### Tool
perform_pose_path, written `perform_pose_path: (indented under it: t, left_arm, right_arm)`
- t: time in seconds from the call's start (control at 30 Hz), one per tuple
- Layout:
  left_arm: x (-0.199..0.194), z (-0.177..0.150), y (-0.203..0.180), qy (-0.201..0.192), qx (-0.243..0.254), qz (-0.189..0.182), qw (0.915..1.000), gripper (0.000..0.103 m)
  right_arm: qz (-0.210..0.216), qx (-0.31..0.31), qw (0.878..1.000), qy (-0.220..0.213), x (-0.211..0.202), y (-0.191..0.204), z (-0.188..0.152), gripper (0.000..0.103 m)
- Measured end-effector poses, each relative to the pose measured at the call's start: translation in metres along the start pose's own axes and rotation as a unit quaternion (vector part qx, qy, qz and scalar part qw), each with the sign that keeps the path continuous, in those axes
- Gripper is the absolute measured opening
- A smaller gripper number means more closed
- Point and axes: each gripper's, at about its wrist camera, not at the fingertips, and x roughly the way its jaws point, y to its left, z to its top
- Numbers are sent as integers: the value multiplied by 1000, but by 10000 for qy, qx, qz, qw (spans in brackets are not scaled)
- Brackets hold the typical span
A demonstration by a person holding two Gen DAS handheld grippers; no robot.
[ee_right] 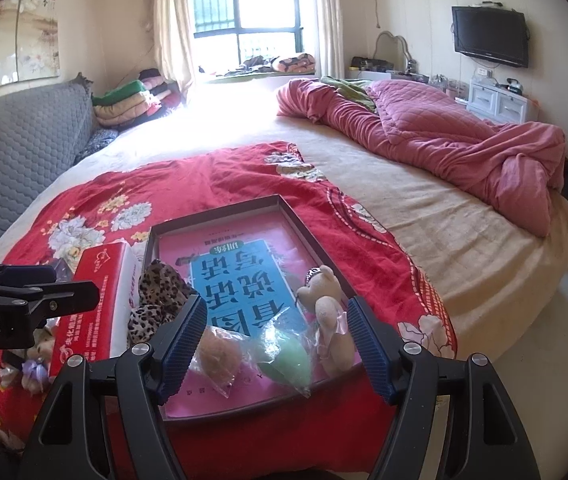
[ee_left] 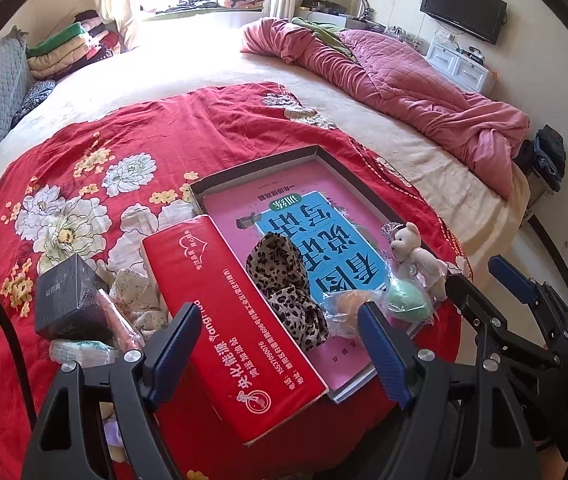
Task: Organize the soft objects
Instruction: 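Move both open tools back toward the pile of soft items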
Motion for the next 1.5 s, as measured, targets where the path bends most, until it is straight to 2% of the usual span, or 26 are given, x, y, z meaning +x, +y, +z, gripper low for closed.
perform_pose_path:
  t: [0.43, 1.0, 1.5]
  left_arm:
    - [-26, -17, 23, -139, -132, 102, 9998, 80]
    - [-57, -43, 60, -287, -235, 400, 9985, 80]
    - [-82, -60, 115, -380, -700, 539, 9954, 80]
  right_arm:
    - [-41, -231, 9996, -161, -23, 22, 6, 74]
    - [327, -552, 9975, -291, -48, 68, 11, 74]
    - [725, -865, 9930, -341, -62, 108, 12, 74]
